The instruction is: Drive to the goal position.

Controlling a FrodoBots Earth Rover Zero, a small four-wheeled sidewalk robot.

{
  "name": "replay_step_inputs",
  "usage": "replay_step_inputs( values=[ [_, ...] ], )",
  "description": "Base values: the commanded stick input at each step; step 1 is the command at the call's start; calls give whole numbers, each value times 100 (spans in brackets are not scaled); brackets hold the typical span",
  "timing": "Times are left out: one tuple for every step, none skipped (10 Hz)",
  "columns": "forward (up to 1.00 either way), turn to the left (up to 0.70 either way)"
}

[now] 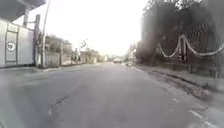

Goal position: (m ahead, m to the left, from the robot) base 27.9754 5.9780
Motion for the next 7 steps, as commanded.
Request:
replay_step_inputs(
  values=[
    [100, -36],
    [100, -36],
    [100, -36],
    [100, -36],
    [100, 4],
    [100, 4],
    [100, 4]
  ],
)
